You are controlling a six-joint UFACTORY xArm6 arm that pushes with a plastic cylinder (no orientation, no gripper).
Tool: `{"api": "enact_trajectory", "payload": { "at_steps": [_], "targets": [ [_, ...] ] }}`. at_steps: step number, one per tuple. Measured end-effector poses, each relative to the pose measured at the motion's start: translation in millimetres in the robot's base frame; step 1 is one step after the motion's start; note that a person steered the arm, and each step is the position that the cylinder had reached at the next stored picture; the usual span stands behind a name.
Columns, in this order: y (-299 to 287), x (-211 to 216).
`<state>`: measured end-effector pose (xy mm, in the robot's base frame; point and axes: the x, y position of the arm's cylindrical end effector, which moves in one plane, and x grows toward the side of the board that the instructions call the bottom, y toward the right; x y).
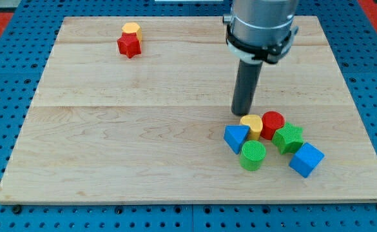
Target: Place the red star on top of the yellow heart
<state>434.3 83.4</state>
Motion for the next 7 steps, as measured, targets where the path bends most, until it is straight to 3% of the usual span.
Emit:
{"api": "enact_trajectory", "payload": {
  "at_steps": [1, 3, 4, 5, 6, 7],
  "targets": [
    [-77, -73],
    [-117, -186],
    [-166, -224],
    [-223, -181],
    [-206, -128],
    [-209, -122]
  ]
}}
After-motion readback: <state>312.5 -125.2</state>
